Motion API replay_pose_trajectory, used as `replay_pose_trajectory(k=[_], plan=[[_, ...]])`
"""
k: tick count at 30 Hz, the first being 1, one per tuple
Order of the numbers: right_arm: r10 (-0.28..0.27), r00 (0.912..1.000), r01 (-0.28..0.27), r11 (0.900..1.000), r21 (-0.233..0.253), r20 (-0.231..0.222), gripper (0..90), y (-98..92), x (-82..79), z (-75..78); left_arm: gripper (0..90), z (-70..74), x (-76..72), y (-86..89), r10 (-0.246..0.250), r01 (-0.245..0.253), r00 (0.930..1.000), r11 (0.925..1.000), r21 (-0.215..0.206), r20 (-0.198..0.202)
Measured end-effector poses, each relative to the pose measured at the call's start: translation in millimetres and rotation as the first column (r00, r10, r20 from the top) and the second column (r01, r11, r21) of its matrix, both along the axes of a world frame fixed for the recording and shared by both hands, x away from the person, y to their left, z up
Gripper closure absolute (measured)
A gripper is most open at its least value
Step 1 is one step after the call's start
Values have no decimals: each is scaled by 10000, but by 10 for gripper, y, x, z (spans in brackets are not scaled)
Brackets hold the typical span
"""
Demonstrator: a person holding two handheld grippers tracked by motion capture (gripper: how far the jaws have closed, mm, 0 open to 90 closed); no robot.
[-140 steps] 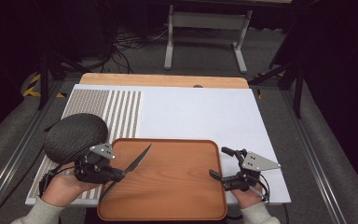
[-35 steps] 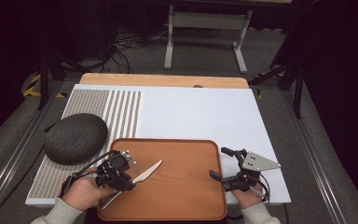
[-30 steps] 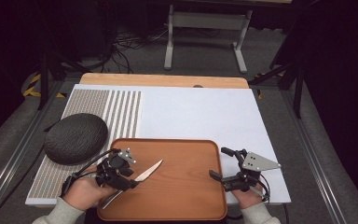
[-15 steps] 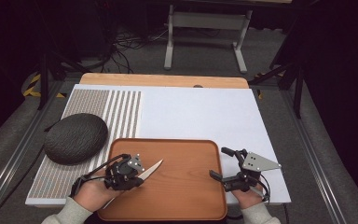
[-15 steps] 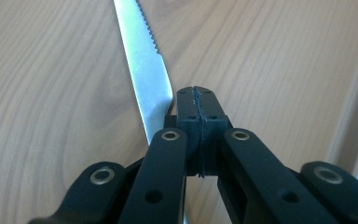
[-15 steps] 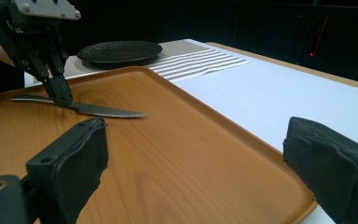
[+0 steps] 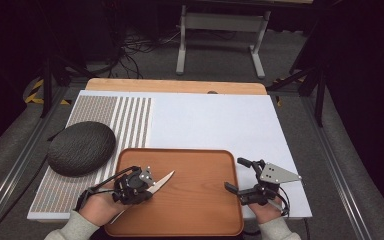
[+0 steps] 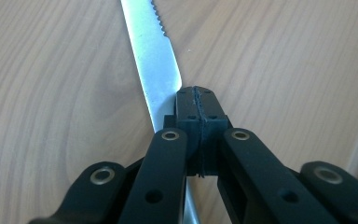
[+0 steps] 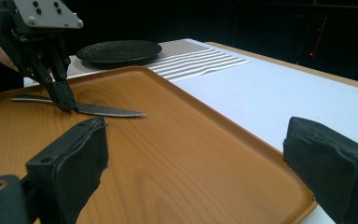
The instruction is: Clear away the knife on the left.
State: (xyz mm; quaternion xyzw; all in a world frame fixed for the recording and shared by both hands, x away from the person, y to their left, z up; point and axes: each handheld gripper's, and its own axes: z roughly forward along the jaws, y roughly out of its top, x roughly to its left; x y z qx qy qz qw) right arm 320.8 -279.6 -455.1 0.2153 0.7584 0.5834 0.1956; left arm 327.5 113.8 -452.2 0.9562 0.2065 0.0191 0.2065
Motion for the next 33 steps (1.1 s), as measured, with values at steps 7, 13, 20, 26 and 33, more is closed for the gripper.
replay_pose_trajectory(k=[7, 13, 20, 26, 33], plan=[[-13, 10000, 13, 10000, -5, -17, 70, -1, 3, -3, 899, -1, 51, 90, 374, -374, 9993, 9993, -8, 84], [-6, 10000, 6, 10000, -37, -41, 70, 3, 8, -8, 899, 0, 77, 159, 644, -645, 9977, 9979, 46, 189], [-25, 10000, 24, 10000, -55, -48, 70, 4, 11, -10, 900, -7, 116, 248, 903, -902, 9957, 9959, -62, 186], [-1, 10000, 0, 10000, -57, -72, 71, 6, 12, -13, 899, -11, 155, 322, 1087, -1085, 9940, 9940, -137, 159], [-13, 10000, 13, 10000, -86, -71, 71, 6, 10, -13, 899, -18, 183, 391, 1358, -1353, 9906, 9905, -230, 180]])
